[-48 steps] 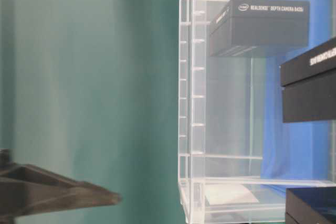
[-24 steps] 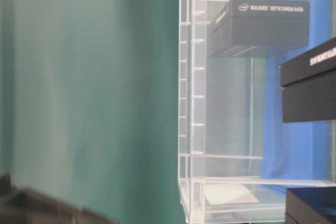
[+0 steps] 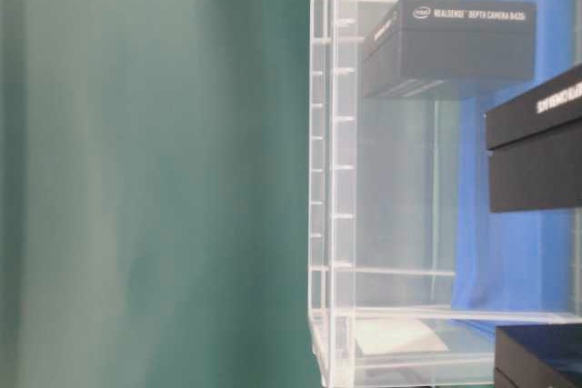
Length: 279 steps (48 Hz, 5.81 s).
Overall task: Take out the box from the case.
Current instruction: 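Withdraw the left gripper to the left side, then move the open right gripper over the right black box in the case, then lower the right gripper and close it on the right black box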
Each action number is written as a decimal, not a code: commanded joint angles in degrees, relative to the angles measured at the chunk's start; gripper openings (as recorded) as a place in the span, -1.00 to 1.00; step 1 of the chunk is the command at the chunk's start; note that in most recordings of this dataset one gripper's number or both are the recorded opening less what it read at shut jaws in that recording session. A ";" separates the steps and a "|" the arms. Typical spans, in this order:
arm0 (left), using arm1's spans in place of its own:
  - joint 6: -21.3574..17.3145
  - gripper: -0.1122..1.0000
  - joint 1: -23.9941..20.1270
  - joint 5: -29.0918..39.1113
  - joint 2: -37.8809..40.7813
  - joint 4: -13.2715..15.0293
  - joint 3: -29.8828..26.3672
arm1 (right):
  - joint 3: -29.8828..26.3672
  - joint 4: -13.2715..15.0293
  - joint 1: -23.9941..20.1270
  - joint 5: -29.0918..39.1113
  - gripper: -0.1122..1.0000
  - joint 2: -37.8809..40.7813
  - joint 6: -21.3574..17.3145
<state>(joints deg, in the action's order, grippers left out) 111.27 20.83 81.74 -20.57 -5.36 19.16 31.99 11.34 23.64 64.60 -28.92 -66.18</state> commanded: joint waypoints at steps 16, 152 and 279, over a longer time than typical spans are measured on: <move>0.79 0.93 -0.44 2.20 -4.04 -0.26 1.76 | -0.26 0.09 -0.09 0.79 0.86 -1.23 -0.26; -38.94 0.93 -42.10 2.11 -6.86 0.88 3.96 | -9.05 -2.11 -4.92 1.05 0.86 9.93 -5.19; -43.51 0.93 -42.19 0.00 -7.38 0.44 4.48 | -23.47 -1.05 -7.56 -0.62 0.86 26.46 -11.87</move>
<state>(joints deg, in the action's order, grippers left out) 67.85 -21.18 81.91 -27.60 -4.66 24.17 9.93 10.20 16.00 64.34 -1.93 -78.05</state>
